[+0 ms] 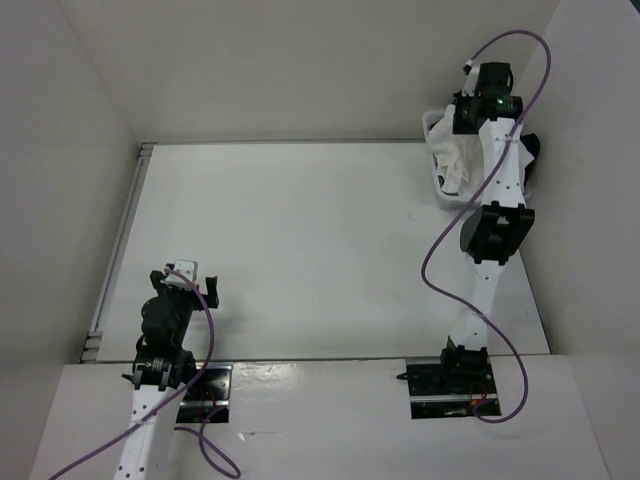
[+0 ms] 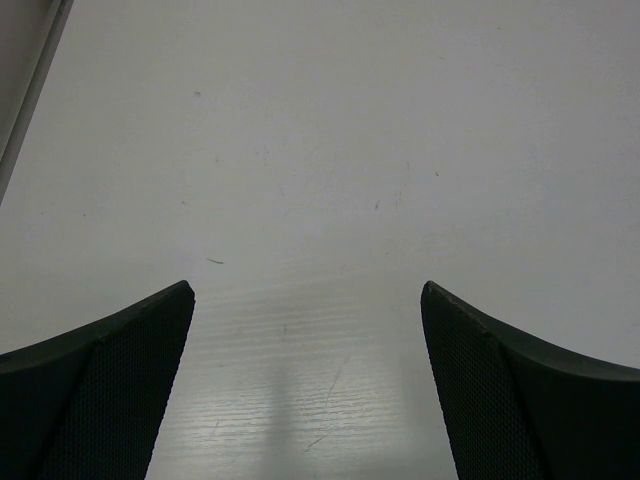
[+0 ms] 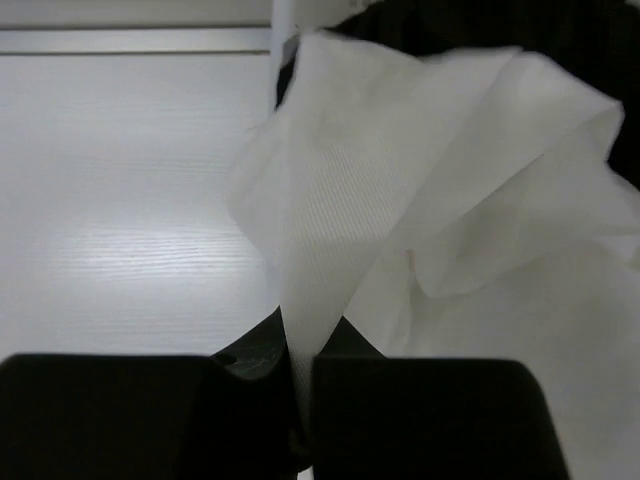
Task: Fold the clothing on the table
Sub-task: Grab the skirt from the pile, then move the skirt to the center of the board, then flatten the skirt out
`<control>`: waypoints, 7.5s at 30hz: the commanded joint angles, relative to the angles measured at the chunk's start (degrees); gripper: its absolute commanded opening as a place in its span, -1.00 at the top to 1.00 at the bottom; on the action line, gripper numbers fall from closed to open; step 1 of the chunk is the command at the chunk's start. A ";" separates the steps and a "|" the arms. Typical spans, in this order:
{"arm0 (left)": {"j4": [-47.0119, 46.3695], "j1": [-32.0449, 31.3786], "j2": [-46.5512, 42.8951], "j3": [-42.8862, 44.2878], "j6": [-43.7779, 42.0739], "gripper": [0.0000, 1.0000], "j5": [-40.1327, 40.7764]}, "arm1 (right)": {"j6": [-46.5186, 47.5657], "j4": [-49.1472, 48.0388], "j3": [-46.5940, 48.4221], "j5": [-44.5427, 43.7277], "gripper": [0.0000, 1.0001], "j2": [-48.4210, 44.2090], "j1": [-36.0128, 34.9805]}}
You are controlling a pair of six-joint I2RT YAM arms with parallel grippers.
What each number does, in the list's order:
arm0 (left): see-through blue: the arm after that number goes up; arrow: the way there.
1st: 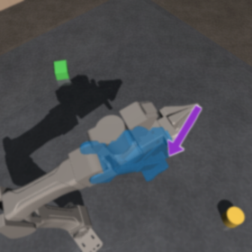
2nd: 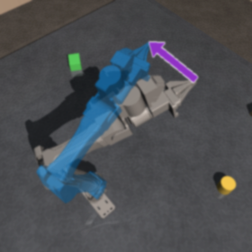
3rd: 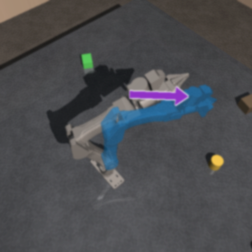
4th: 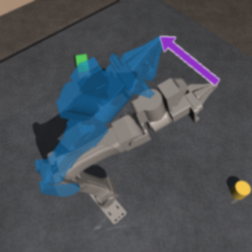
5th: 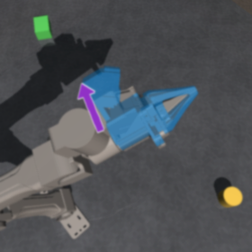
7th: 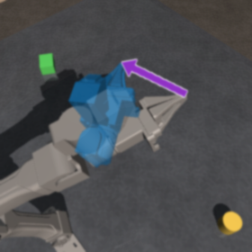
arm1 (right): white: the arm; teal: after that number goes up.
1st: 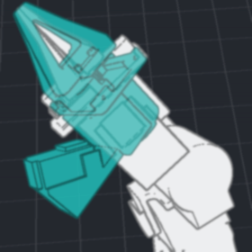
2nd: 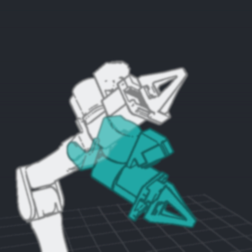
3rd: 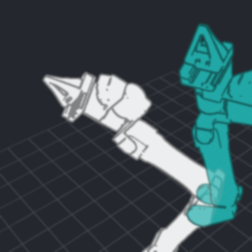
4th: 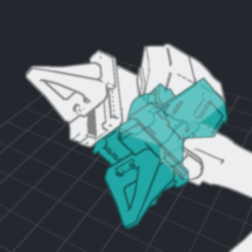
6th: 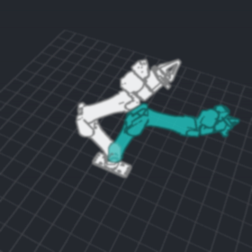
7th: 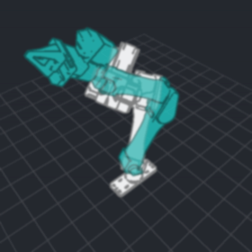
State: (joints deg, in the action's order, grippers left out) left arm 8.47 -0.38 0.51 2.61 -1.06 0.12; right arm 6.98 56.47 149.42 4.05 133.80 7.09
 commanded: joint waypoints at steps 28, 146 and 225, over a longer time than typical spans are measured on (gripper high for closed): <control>-2.76 0.38 -7.98 -2.44 0.97 -1.00 -0.12 | 9.36 -10.15 -63.98 -5.55 -0.97 -67.43 -20.10; 41.72 -8.32 112.94 71.74 4.93 0.55 -17.17 | 9.36 -6.11 -55.29 -5.63 -0.74 -27.44 -26.60; 12.01 -4.10 121.65 91.78 2.47 -0.13 -9.61 | 8.31 -6.63 -54.33 -8.19 -0.67 -25.78 -27.66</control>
State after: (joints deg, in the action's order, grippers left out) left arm 21.61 -4.27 121.05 91.64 2.98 -7.84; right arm 15.86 50.61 92.18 -3.73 106.89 -20.01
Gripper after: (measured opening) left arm 0.571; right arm 0.838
